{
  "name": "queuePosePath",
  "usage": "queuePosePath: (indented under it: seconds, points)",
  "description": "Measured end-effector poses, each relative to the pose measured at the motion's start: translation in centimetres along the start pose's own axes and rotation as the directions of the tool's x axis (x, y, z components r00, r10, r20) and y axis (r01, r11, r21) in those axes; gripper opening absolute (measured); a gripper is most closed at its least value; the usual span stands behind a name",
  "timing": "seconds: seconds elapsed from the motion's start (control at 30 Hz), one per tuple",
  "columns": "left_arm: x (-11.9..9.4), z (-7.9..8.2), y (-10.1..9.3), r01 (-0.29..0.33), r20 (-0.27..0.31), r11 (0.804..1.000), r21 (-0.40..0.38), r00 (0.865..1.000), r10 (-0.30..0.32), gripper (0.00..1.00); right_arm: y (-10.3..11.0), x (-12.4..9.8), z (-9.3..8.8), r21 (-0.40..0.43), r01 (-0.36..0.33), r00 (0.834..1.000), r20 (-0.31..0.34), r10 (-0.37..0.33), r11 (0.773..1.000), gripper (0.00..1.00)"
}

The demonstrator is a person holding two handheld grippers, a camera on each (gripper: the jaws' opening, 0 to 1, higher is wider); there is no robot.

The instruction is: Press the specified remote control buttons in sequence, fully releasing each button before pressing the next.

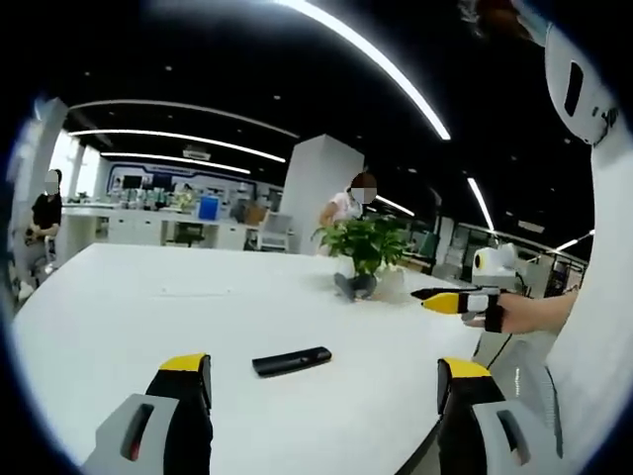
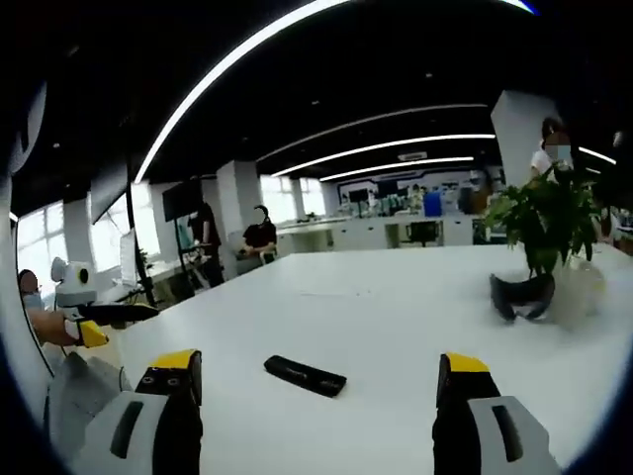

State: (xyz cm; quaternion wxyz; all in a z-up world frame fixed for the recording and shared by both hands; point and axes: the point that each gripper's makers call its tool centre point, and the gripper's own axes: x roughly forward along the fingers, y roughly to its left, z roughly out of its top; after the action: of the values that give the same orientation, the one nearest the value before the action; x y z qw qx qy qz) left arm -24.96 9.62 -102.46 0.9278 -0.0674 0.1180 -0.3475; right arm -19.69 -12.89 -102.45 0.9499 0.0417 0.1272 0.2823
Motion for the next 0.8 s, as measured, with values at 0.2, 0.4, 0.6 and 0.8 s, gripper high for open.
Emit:
queuePosePath:
  seconds: [0.2, 0.4, 0.6, 0.8]
  points:
    - [-0.2, 0.1, 0.2, -0.017, 0.011, 1.000, -0.007, 1.000, 0.017, 0.98, 0.8, -2.2, 0.0, -0.007, 0.024, 1.000, 0.010, -0.024, 1.000, 0.99]
    - [-0.3, 0.1, 0.1, -0.025, 0.012, 1.000, -0.007, 1.000, 0.025, 0.98, 1.7, -4.0, 0.0, -0.009, 0.049, 0.999, 0.025, -0.049, 0.999, 0.98]
    - [-0.4, 0.2, 0.3, -0.037, 0.012, 0.999, -0.004, 0.999, 0.037, 0.98, 2.4, -4.7, -0.2, 0.001, 0.066, 0.998, 0.025, -0.065, 0.998, 0.97]
    - [-0.6, 0.3, 0.6, -0.052, 0.026, 0.999, -0.013, 0.998, 0.052, 0.98, 2.6, -5.7, -1.3, 0.030, 0.078, 0.997, 0.011, -0.078, 0.996, 0.95]
